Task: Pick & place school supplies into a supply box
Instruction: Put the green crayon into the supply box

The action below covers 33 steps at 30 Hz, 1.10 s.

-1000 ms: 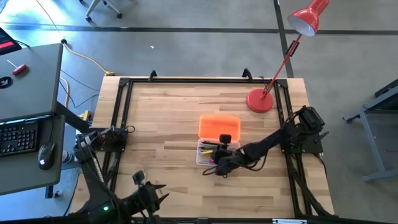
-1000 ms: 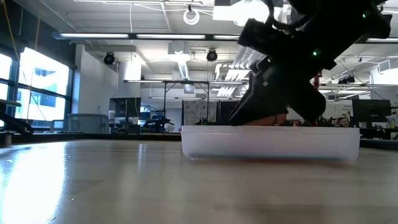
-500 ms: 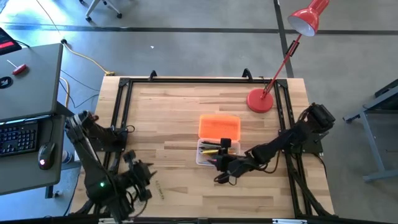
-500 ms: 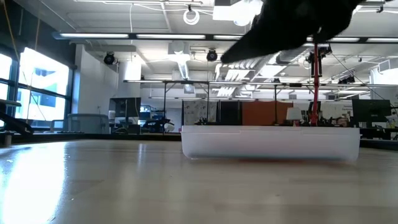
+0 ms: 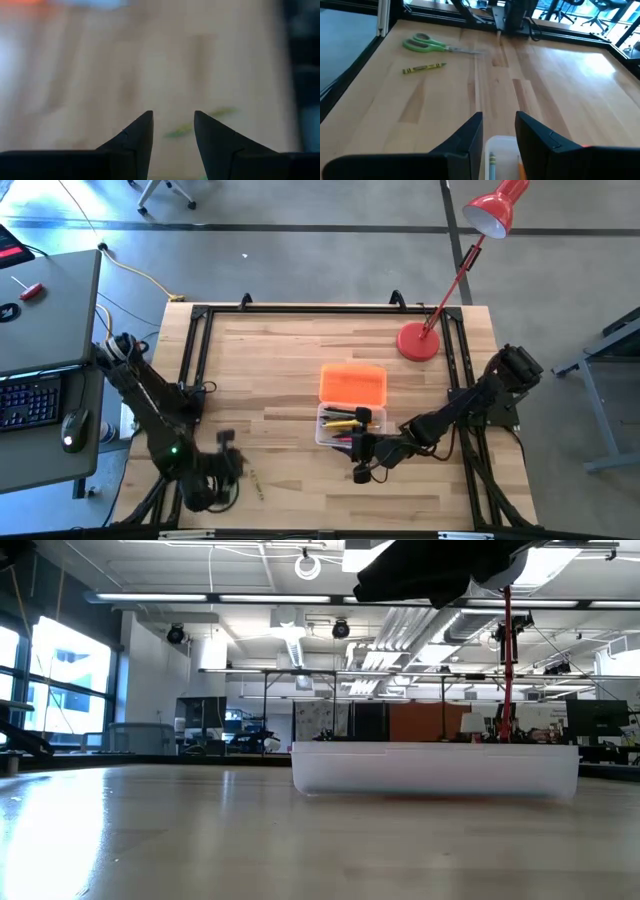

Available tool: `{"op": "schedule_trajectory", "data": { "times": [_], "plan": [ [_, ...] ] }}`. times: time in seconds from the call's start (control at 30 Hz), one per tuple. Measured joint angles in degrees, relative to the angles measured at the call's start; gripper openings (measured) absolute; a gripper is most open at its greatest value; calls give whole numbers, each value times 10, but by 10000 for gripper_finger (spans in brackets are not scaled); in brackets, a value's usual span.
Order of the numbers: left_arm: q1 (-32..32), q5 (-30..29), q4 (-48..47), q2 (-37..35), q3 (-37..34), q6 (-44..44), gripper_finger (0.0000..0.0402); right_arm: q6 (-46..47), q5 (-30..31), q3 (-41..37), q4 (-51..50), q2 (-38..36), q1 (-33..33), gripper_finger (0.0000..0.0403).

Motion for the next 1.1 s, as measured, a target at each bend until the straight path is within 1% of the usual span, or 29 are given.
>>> {"op": "schedule_trajectory", "data": {
  "times": [0.03,0.1,0.2,0.27,0.37,0.43,0.53,0.6,0.67,0.77,0.87,0.93,1.03,1.1],
  "plan": [
    [0,19,58,-7,-14,46,175,-3,-2,0,1,0,0,94],
    [1,41,141,-18,-37,129,175,-7,-1,0,3,0,0,94],
    [5,55,207,-25,-57,246,175,-7,-2,0,7,0,-2,94],
    [14,72,221,-25,-74,295,175,-8,-1,0,7,0,-5,94],
    [21,97,263,-25,-120,323,175,-1,-1,0,7,0,-5,94],
    [30,109,317,-25,-157,325,175,-1,-1,0,7,0,-5,94],
    [58,141,390,-23,-207,294,175,-4,-1,0,7,0,-5,94],
    [77,167,425,-23,-227,286,175,-5,-2,0,7,0,-5,94],
    [92,180,457,-23,-237,294,175,-8,-2,0,7,0,-5,94],
    [108,183,479,-23,-238,319,175,-9,-1,0,7,0,-5,94],
    [124,184,480,-20,-236,318,175,-9,-2,0,6,0,-5,94],
    [134,176,480,-19,-236,294,175,-9,-2,0,5,0,-5,94],
    [141,141,481,-19,-236,241,175,-9,-1,0,5,0,-5,94],
    [144,136,480,-19,-236,216,175,-7,-1,0,5,0,-5,94]
  ]
}}
